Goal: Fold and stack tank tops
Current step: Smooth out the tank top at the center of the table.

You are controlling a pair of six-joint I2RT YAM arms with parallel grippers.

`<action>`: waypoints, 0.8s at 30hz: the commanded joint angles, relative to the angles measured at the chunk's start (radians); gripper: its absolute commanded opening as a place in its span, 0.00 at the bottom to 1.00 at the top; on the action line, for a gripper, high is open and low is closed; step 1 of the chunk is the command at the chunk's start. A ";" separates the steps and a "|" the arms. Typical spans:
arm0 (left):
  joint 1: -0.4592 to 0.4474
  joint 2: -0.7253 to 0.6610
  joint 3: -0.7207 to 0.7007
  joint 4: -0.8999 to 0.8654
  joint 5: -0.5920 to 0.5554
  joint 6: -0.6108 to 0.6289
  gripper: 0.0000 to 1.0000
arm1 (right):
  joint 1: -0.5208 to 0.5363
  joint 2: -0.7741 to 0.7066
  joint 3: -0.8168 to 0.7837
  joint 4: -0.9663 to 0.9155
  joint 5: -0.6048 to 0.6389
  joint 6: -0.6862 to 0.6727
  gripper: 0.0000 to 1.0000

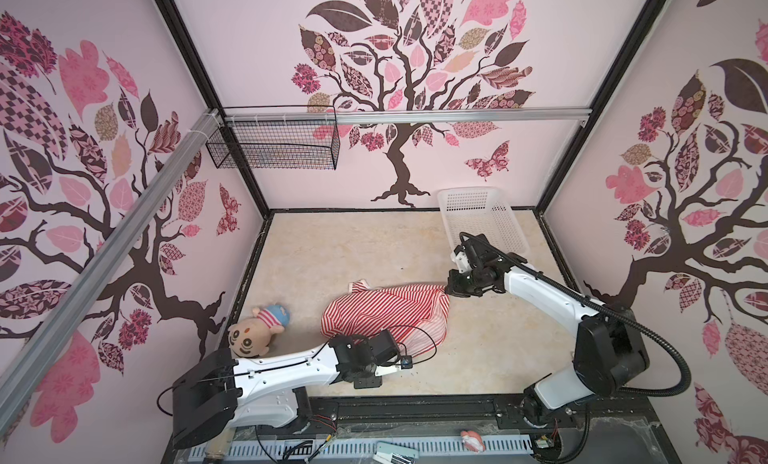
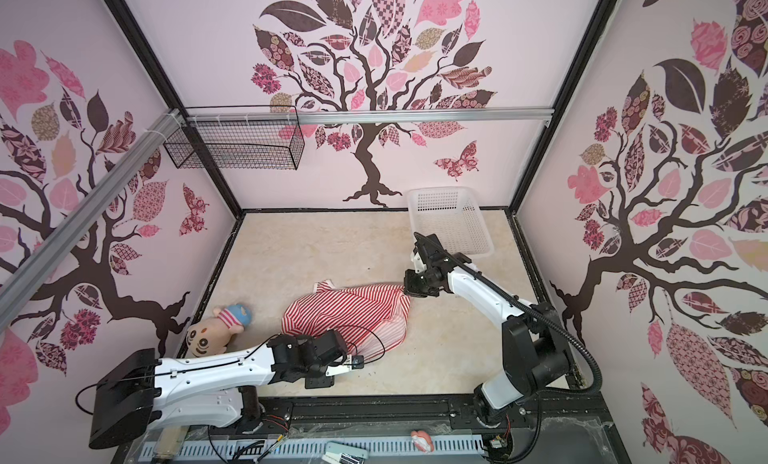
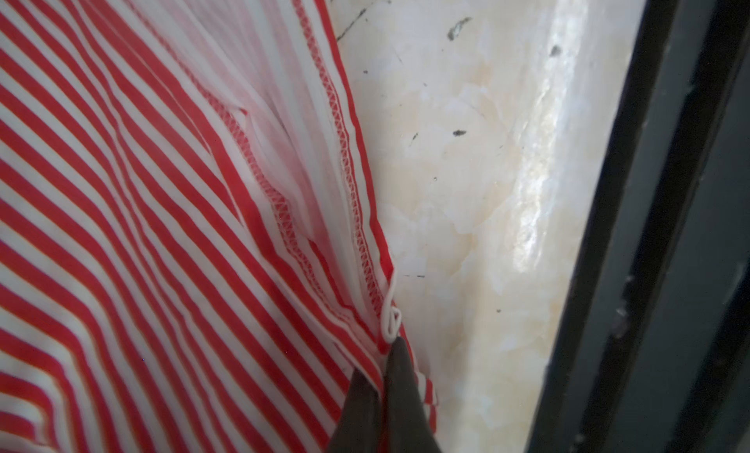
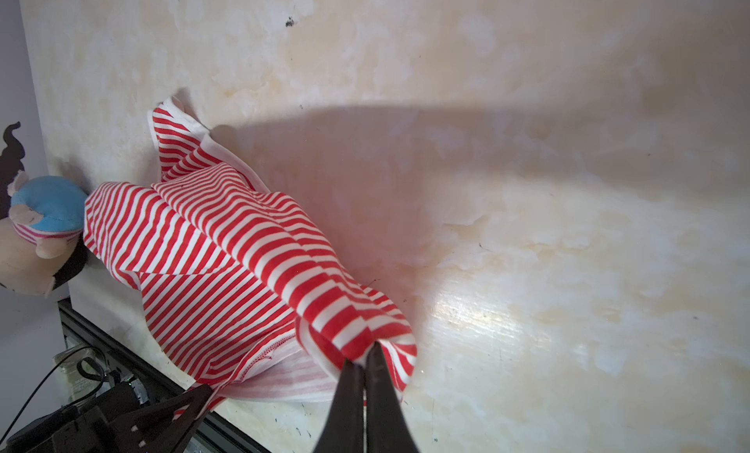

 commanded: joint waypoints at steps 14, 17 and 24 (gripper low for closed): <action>0.719 -0.160 0.494 0.067 0.183 0.016 0.00 | -0.054 -0.149 0.569 -0.054 -0.073 0.072 0.00; 0.797 -0.141 0.663 0.035 0.228 -0.021 0.00 | -0.055 -0.140 0.762 -0.119 -0.098 0.074 0.00; 0.798 -0.131 0.942 -0.023 0.172 -0.101 0.00 | -0.054 -0.209 0.951 -0.159 -0.136 0.049 0.00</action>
